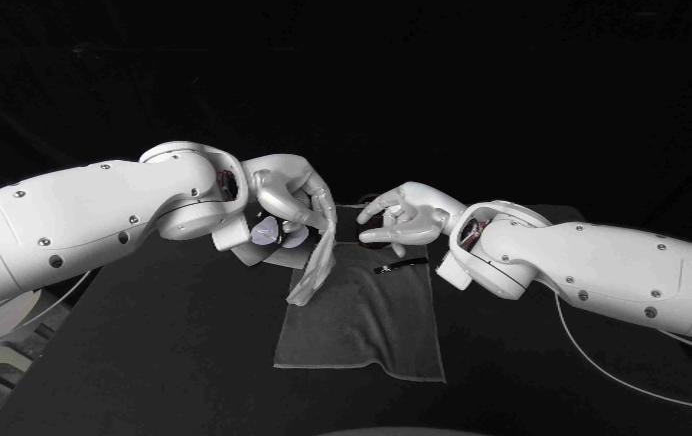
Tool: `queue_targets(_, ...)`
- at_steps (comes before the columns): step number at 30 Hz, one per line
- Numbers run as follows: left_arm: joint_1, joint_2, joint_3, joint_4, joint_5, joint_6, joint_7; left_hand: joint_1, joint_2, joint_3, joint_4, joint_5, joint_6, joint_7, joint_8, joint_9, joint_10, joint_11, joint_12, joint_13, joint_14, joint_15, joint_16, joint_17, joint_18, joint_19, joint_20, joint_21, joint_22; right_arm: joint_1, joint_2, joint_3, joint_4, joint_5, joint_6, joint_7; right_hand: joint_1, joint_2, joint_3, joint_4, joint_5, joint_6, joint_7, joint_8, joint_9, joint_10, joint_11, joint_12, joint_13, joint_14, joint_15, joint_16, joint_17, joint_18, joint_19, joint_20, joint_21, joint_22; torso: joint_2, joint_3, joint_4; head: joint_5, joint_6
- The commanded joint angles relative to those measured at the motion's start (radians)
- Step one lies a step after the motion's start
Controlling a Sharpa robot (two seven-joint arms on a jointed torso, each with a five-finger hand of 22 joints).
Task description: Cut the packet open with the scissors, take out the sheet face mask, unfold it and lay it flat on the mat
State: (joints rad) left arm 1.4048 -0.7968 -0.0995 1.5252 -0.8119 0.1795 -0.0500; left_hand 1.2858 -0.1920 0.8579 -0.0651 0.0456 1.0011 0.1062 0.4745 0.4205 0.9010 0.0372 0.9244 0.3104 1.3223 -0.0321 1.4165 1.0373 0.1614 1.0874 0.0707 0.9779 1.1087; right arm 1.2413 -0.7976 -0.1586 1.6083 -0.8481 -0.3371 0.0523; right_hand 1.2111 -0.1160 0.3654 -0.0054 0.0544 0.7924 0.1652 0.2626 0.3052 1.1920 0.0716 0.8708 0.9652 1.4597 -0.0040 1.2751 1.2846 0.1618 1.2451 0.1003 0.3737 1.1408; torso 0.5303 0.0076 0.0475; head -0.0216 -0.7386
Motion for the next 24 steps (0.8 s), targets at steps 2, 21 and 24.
queue_targets(2,0.003,0.009,0.001,-0.003,-0.029,0.028,-0.019,-0.002,0.006,0.001,-0.005,0.006,0.006,-0.001,0.003,0.043,0.001,-0.009,0.006,0.001,0.007,0.001,0.005,0.003,-0.003,0.008,-0.001,0.006,0.003,0.002,0.019,0.002,0.006,0.009,-0.065,0.051,0.008,0.002,-0.002,-0.006,0.007,0.011,-0.002,-0.005,-0.001,0.008,0.001,0.009,0.003,0.016,0.001,0.007,0.002,0.016,0.007,0.000,0.009,0.003,0.000,-0.0002,-0.0007,0.004,-0.002)
queue_targets(21,0.004,0.036,0.000,-0.021,-0.044,-0.023,-0.030,-0.004,0.007,0.004,-0.005,0.007,0.007,-0.001,0.003,0.045,0.002,-0.009,0.007,0.001,0.014,0.001,0.009,0.015,-0.006,0.021,-0.002,0.021,0.014,0.003,0.060,0.004,0.004,0.000,0.015,0.018,0.003,-0.003,-0.012,0.000,0.005,0.029,-0.005,-0.003,-0.002,0.006,0.000,0.010,0.000,0.016,0.000,0.005,0.000,0.018,0.007,-0.001,-0.001,-0.002,0.001,-0.0006,-0.0013,0.005,-0.005)
queue_targets(24,0.004,0.037,0.000,-0.021,-0.040,-0.028,-0.030,-0.004,0.007,0.005,-0.005,0.007,0.007,-0.001,0.003,0.045,0.002,-0.009,0.007,0.002,0.015,0.001,0.010,0.017,-0.006,0.022,-0.002,0.022,0.015,0.003,0.065,0.004,0.002,-0.003,0.020,0.012,0.002,-0.003,-0.013,0.001,0.005,0.031,-0.005,-0.003,-0.002,0.005,-0.001,0.010,0.000,0.016,0.000,0.005,0.000,0.018,0.007,-0.001,-0.001,-0.002,0.000,-0.0008,-0.0012,0.004,-0.006)
